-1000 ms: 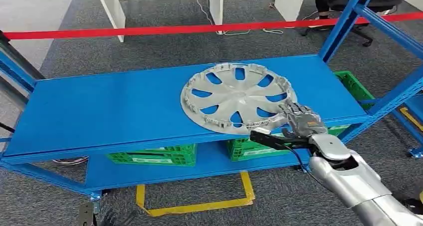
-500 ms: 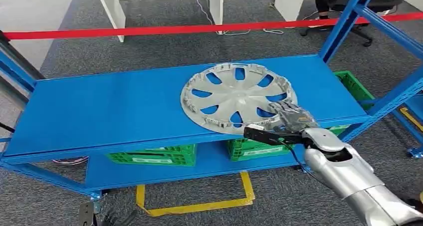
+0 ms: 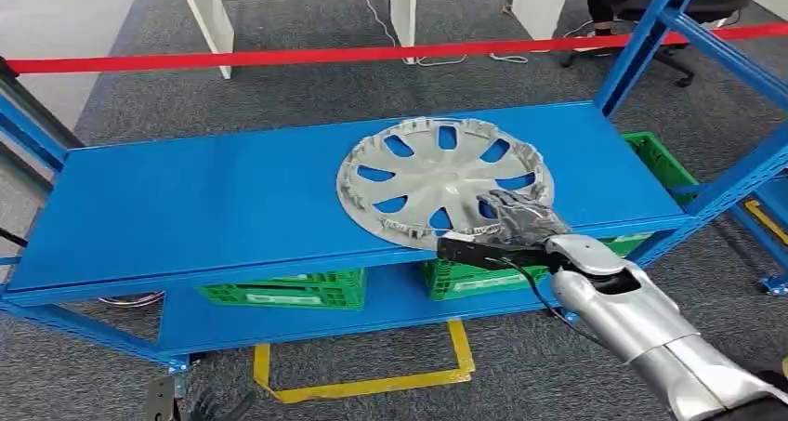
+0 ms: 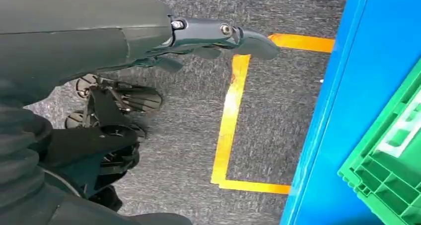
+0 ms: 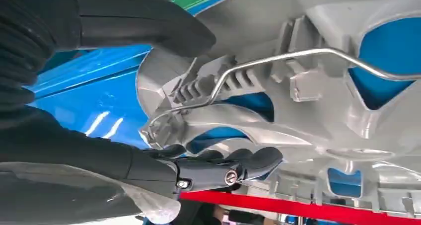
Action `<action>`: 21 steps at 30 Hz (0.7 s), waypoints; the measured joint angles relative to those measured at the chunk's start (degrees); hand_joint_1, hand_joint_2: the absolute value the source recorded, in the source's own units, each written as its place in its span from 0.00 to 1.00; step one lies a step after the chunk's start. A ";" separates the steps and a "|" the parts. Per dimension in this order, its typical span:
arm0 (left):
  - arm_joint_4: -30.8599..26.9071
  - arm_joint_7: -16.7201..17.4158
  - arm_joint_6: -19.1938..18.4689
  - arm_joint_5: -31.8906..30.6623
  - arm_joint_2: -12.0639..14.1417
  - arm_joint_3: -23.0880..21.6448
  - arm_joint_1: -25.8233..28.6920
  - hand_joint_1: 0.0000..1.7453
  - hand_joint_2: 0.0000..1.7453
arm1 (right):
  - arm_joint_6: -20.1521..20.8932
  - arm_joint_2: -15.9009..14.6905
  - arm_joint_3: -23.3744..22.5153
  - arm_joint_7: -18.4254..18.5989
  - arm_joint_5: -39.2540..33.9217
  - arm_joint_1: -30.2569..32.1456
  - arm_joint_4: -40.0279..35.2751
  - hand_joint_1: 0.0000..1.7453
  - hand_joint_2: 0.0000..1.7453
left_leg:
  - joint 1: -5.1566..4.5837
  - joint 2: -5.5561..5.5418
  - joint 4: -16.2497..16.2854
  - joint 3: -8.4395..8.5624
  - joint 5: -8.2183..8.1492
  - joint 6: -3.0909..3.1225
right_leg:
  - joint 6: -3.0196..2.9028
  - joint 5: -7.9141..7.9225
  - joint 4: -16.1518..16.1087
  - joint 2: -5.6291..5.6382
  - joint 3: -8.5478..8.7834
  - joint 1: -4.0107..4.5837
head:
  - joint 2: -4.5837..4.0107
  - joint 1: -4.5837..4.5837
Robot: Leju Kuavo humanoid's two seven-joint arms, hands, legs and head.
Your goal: Take the parts from the cabinet and place them on the table.
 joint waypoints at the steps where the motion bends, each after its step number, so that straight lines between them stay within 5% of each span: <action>1: 0.00 -0.02 -0.04 0.00 0.02 0.00 0.00 0.00 1.00 | 0.00 0.02 0.24 0.00 -0.02 -0.13 0.00 0.00 1.00 | 0.00 0.00 0.00 0.00 0.00 0.00 | 0.00 0.00 0.00 0.00 0.00 0.00 | 0.00 -0.02; 21: 0.15 -0.13 -0.37 -0.46 0.37 0.02 0.01 0.00 1.00 | 0.90 0.13 3.39 -0.85 -6.89 -2.55 2.25 0.00 1.00 | 0.00 0.00 0.00 -0.01 0.00 0.00 | 0.00 0.00 0.00 0.00 -0.02 0.00 | 0.00 -0.02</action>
